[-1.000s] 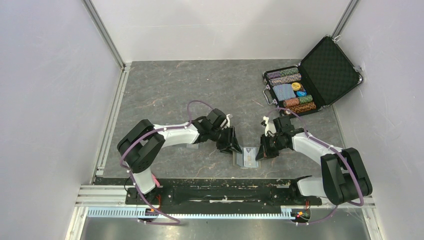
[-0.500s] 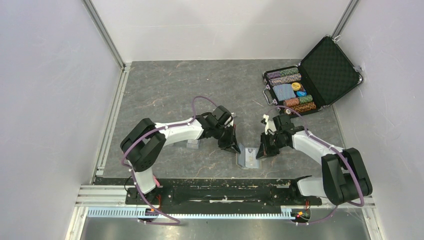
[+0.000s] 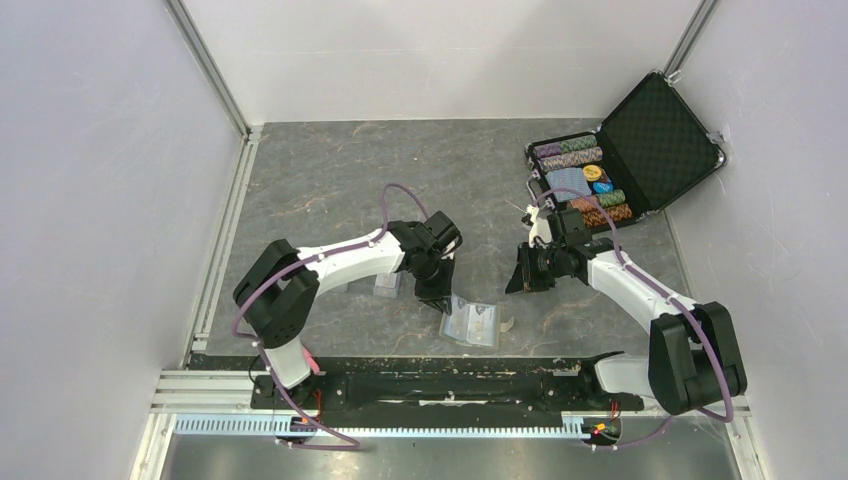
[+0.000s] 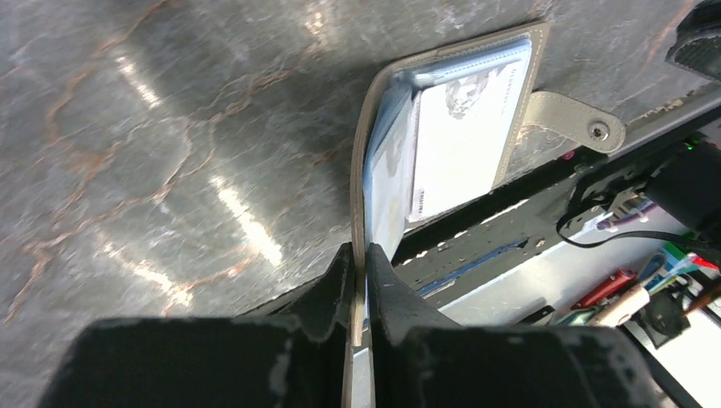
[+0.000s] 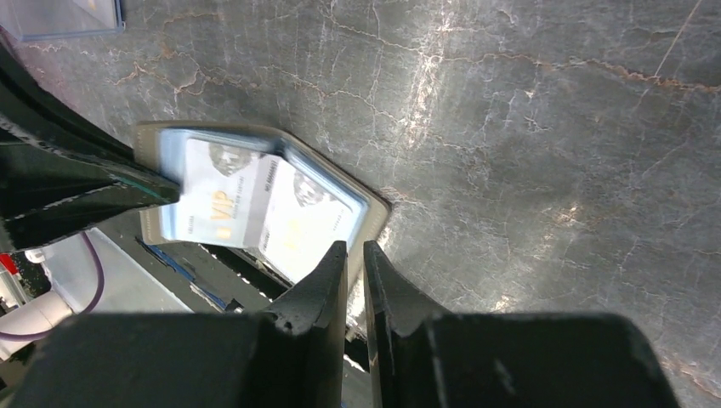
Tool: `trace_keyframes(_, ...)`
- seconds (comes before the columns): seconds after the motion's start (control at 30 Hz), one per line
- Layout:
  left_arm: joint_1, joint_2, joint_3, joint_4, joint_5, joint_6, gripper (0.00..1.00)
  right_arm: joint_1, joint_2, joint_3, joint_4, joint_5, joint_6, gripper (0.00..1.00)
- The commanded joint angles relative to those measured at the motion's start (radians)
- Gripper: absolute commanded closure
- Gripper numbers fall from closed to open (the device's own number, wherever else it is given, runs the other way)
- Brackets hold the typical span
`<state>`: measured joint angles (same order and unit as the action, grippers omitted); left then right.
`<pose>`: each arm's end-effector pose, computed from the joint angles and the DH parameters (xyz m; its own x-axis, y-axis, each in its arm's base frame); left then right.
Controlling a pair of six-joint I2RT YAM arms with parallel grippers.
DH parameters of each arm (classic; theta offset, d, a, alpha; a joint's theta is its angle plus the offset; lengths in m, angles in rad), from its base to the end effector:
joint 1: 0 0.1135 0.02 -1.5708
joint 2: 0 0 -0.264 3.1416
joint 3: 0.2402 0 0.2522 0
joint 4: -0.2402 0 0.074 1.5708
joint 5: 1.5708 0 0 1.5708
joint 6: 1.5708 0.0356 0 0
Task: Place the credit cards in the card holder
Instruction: Close the card holder at the center of the board.
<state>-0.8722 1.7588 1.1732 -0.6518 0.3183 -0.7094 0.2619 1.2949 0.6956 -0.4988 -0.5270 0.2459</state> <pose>0.2114 -0.2690 0.1856 -0.9778 0.2022 -0.0557 0.2060 0.8753 -0.4376 0.2194 0.0773 0.1856 -0.9424 -0.0348 -0.3326 -0.2222 0.8083 0.5452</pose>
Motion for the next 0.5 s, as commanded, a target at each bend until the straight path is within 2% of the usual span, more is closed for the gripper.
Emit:
trace_keyframes(0.0, -0.004, -0.05, 0.074, -0.135, -0.097, 0.07, 0.86, 0.003, -0.02, 0.022, 0.002, -0.014, 0.011, 0.85)
trace_keyframes(0.17, -0.007, -0.03, 0.105, -0.094, -0.029, 0.056, 0.69, 0.003, -0.02, 0.016, 0.003, -0.01, 0.009, 0.85)
trace_keyframes(0.3, -0.015, -0.015, 0.099, -0.025, 0.041, 0.033, 0.61, 0.004, -0.02, 0.018, -0.002, -0.01, 0.005, 0.85)
trace_keyframes(0.47, -0.033, -0.006, 0.095, 0.032, 0.087, 0.008, 0.56, 0.003, -0.021, 0.02, -0.006, -0.009, 0.004, 0.84)
